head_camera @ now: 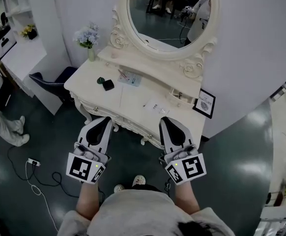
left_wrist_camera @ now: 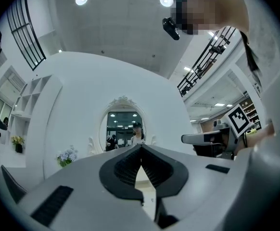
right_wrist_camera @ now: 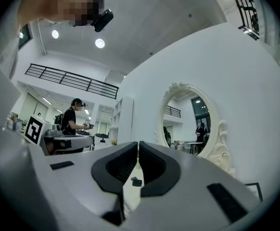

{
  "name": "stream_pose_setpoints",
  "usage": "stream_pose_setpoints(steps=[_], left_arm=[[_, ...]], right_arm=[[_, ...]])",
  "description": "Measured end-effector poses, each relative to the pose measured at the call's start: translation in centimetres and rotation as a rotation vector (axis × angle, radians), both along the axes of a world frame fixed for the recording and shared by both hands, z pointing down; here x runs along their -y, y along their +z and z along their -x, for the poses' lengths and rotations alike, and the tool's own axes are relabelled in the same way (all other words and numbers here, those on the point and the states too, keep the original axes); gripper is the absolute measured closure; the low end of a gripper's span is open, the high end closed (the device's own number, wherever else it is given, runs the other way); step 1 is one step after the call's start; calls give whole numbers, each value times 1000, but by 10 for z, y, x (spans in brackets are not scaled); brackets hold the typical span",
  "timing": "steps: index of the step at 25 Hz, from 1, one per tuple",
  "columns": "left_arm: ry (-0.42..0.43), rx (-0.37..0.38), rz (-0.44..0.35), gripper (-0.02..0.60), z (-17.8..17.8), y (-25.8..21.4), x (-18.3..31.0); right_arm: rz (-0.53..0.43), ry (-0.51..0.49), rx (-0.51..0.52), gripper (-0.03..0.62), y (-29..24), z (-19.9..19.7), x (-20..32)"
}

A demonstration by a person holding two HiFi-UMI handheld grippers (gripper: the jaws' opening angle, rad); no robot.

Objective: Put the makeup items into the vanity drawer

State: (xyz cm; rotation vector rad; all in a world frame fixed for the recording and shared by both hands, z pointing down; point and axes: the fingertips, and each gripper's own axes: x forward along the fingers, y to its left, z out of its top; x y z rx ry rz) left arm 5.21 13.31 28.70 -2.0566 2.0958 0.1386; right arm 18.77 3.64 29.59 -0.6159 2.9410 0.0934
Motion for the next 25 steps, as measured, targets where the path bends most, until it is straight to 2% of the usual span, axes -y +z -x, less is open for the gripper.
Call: stream_pose_setpoints(steps=[12, 19, 25], left_arm=[[-48, 24, -28, 568, -11, -5, 32], [-62, 21, -31, 568, -1, -5, 43], [-43, 20, -23, 568, 27, 0, 61]], right_arm=[[3, -77, 17, 569, 1, 3, 36], [11, -101, 21, 569, 2, 17, 48], [10, -92, 25, 569, 3, 47, 66]])
